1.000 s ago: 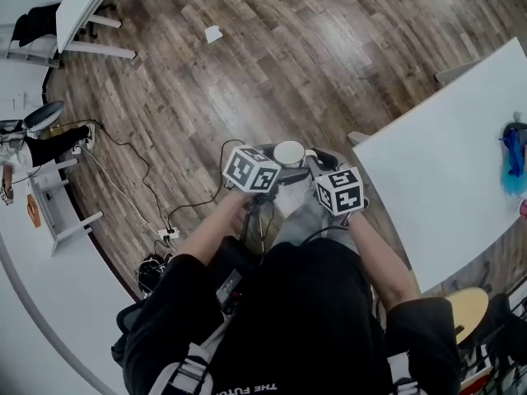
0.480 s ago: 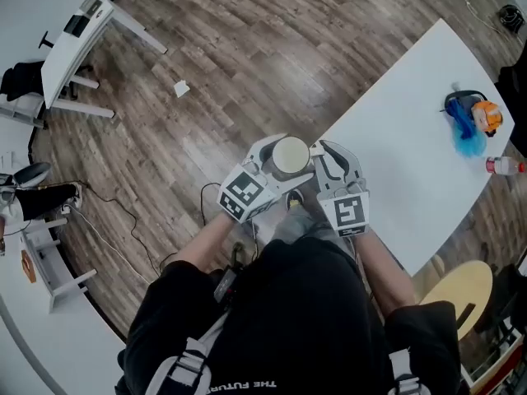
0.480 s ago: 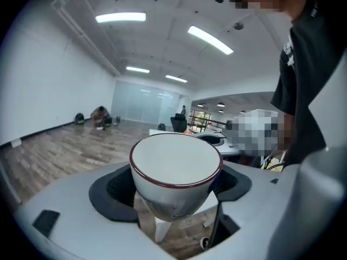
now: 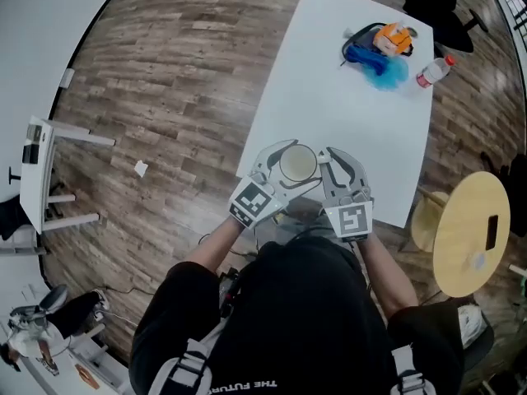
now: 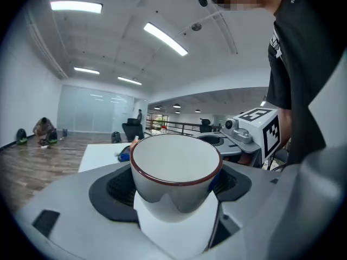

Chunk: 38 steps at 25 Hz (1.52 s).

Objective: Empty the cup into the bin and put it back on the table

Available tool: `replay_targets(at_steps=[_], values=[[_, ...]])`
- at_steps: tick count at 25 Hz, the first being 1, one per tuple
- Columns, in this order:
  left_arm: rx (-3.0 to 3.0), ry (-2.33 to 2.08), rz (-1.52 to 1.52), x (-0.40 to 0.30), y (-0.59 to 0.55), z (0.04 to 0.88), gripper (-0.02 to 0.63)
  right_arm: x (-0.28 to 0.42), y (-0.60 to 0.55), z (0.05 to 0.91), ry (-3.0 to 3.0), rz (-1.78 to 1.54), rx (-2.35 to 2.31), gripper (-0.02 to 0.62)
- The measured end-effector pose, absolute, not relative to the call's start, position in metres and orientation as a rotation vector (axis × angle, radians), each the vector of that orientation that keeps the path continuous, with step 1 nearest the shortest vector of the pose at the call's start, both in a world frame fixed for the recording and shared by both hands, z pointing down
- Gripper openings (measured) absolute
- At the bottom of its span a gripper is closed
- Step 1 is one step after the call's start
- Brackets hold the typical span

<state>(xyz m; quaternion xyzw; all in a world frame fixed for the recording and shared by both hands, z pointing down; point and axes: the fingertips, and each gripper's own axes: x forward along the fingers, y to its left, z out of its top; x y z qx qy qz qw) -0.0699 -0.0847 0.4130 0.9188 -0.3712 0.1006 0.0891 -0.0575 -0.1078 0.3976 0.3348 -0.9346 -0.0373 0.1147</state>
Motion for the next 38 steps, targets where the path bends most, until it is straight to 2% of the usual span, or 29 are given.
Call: replay_targets(at_steps=[6, 12, 25, 38], values=[[2.821, -0.785, 0.341, 0.031, -0.105, 0.438, 0.410, 0.049, -0.126, 0.427, -2.587, 0.013, 1.269, 0.057], [2.838, -0.666, 0.418, 0.077, -0.107, 0.477, 0.410, 0.097, -0.126, 0.468, -2.549, 0.102, 1.378, 0.055], [2.828, -0.635, 0.595, 0.091, -0.113, 0.565, 0.410, 0.113, -0.132, 0.559, -2.488, 0.195, 1.375, 0.055], [2.903, -0.625, 0.601, 0.090, -0.107, 0.575, 0.410, 0.110, -0.126, 0.574, -2.509, 0.289, 1.293, 0.057]])
